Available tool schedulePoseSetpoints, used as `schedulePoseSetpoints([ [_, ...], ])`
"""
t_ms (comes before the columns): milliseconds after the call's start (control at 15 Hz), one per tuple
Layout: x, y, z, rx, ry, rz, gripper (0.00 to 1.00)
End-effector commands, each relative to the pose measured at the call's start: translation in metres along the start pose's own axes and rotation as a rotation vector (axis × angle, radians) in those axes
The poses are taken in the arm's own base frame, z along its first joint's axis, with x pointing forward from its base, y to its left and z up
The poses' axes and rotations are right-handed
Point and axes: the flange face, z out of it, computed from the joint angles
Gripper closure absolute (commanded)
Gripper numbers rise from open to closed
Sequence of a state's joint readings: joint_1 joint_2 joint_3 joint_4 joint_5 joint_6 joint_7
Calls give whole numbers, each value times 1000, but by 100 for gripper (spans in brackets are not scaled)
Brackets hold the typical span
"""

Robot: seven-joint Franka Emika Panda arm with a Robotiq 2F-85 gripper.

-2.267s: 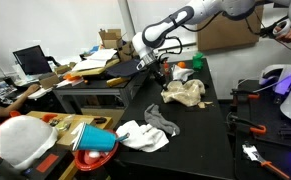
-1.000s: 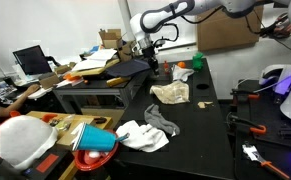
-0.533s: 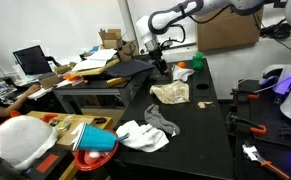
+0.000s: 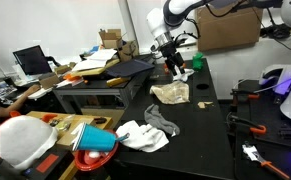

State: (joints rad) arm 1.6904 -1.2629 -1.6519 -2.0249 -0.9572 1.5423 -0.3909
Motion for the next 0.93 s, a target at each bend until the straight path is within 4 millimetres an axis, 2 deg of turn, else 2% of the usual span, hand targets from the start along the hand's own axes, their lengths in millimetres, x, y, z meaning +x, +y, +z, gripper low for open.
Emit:
schedulePoseSetpoints([
  [0, -6, -39, -4, -46, -54, -63, 0],
  [333, -10, -70, -17, -152, -64, -96, 0],
  [533, -14, -76, -17, -184, -75, -98, 0],
  [867, -17, -78, -3, -194, -108, -99, 0],
])
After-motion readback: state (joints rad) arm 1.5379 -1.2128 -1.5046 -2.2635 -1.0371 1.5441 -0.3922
